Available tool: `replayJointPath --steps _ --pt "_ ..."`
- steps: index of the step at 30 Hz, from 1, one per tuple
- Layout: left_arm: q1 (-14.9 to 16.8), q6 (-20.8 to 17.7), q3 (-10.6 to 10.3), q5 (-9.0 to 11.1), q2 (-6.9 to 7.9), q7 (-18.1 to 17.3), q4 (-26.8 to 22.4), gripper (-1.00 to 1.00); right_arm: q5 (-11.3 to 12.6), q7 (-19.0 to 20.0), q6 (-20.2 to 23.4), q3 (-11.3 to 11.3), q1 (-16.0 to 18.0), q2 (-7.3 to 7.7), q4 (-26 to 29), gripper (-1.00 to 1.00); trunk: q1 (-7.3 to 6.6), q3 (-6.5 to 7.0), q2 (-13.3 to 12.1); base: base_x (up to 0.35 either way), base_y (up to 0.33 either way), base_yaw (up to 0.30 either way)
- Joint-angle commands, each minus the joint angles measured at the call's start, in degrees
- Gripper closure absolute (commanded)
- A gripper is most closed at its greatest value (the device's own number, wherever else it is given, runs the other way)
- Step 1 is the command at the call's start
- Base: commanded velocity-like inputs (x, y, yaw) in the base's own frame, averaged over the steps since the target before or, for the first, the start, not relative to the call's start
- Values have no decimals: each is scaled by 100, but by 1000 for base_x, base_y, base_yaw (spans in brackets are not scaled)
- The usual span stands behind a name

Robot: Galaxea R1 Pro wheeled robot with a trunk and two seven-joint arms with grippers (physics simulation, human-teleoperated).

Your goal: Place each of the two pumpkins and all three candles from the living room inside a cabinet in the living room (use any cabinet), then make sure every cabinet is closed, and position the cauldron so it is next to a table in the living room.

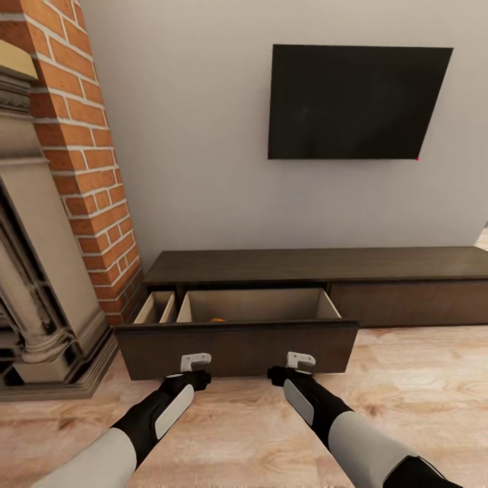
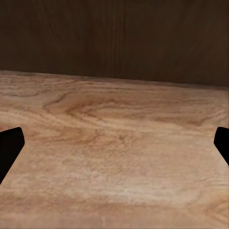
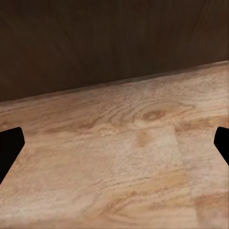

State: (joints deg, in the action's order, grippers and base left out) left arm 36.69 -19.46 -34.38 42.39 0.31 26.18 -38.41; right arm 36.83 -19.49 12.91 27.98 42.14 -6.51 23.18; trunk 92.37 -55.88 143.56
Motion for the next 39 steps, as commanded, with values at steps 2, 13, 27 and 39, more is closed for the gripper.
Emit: replayJointPath --steps 2,13,27,39 --pt "5 -14 -25 32 4 45 -10 -100 35 -47 19 49 5 6 11 -100 4 -51 6 0 0 0" --pt "5 -14 -27 32 9 45 -14 -100 42 -54 -509 334 5 18 12 -100 27 -250 18 0 0 0" --pt "5 -14 -27 32 22 45 -14 -100 43 -55 -484 379 5 -7 5 -100 27 -250 18 25 0 0" --pt "5 -14 -27 32 27 45 -10 -100 52 -55 -476 384 5 -17 2 -100 27 -250 18 126 0 0"
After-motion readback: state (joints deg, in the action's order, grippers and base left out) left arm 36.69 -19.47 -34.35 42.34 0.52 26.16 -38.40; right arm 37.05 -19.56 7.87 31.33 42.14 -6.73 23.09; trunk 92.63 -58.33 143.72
